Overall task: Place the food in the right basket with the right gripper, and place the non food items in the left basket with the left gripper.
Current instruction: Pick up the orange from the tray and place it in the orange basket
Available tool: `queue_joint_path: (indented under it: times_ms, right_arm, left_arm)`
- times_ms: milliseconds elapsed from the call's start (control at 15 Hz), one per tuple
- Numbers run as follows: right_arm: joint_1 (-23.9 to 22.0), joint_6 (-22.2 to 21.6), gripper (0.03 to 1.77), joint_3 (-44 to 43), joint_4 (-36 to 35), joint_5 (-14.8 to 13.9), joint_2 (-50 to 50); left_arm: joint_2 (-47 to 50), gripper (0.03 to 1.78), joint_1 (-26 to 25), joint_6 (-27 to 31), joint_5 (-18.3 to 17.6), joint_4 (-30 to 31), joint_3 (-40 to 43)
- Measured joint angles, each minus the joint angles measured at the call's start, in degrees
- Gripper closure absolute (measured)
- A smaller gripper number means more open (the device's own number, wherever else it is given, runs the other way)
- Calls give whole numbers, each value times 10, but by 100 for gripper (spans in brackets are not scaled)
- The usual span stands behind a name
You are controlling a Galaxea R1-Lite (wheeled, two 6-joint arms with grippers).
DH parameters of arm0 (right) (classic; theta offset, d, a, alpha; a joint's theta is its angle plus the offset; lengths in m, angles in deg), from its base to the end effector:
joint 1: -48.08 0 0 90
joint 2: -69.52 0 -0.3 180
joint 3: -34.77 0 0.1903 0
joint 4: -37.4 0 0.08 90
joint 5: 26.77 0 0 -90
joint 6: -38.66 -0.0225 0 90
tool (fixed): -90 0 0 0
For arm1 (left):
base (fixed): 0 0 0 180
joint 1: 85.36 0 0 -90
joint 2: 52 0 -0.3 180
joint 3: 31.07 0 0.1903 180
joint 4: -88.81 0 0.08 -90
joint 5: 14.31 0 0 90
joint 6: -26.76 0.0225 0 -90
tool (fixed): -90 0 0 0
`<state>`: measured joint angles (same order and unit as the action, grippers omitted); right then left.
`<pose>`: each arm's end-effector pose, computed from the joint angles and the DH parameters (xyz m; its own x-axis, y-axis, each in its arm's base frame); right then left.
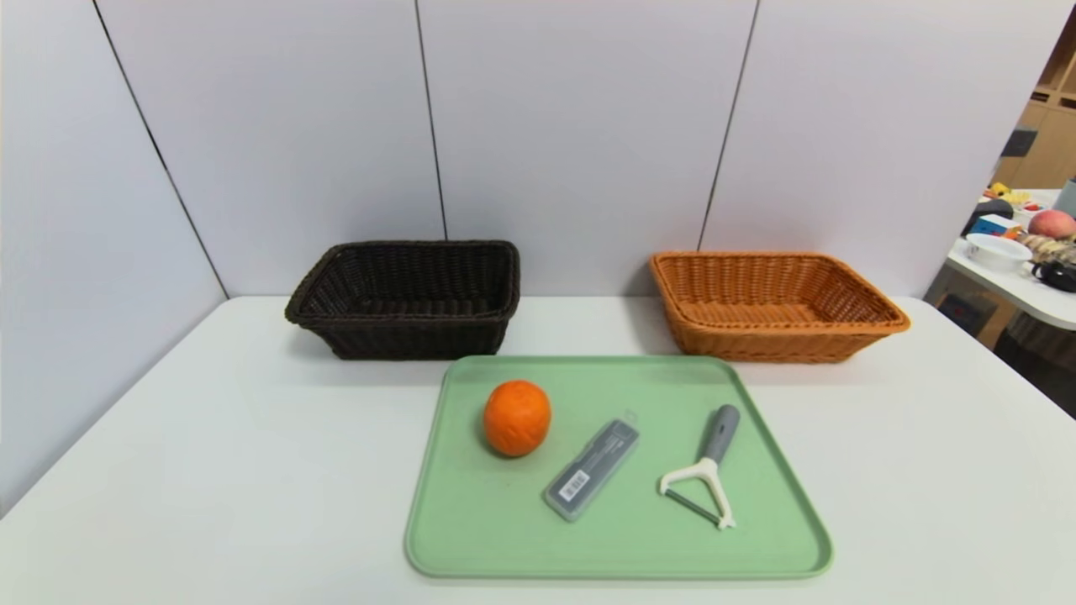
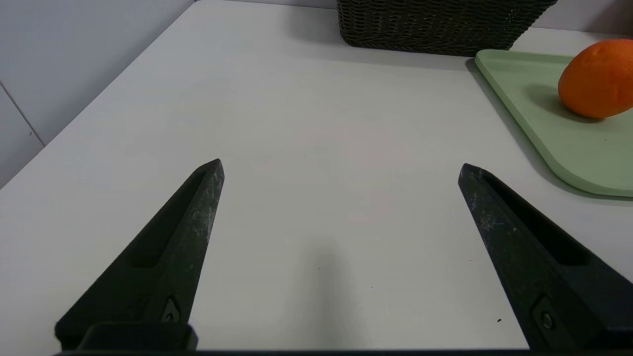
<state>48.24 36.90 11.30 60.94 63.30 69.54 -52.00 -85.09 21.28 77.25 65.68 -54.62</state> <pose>-0.0230 0.0000 0.0757 1.0000 0.0040 -0.0009 -0.0040 0.9995 0.0307 -0.0231 0.0007 0.0768 0.9997 0.0225 0.0073 -0.0217 0.9952 -0.0957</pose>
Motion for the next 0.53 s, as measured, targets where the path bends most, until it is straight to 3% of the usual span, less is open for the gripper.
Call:
queue_joint_path:
  times_ms: [533]
  right_arm:
    - [0, 0, 10, 0, 0, 0, 0]
  left_arm:
    - [0, 12, 0, 1, 0, 0, 0]
